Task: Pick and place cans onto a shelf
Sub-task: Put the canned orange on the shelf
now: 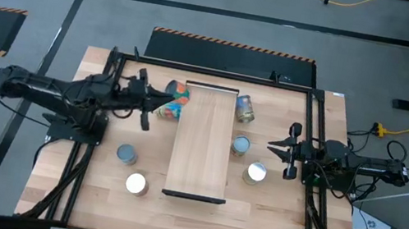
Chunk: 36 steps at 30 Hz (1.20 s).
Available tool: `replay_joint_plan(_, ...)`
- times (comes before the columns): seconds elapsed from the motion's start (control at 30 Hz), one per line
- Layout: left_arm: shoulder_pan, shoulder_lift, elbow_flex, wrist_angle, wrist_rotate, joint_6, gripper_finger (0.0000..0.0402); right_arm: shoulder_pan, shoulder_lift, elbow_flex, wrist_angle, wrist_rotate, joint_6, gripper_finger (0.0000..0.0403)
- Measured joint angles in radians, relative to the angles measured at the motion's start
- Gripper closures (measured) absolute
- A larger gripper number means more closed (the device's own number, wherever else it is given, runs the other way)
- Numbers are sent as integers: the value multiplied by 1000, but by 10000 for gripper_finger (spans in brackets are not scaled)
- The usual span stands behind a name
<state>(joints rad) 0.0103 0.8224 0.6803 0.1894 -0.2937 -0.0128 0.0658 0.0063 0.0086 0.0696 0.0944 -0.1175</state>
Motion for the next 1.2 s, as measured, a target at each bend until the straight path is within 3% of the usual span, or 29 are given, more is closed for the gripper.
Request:
replay_joint_plan(0.5, 204, 425, 419, -112, 261, 0, 399, 0, 0, 0, 0, 0, 0, 331)
replay_joint_plan(0.73, 272, 610, 557, -157, 369, -1, 398, 0, 0, 0, 0, 0, 0, 331)
replay_joint_plan(1.2, 310, 794, 607, -264, 371, -4, 398, 0, 0, 0, 0, 0, 0, 331)
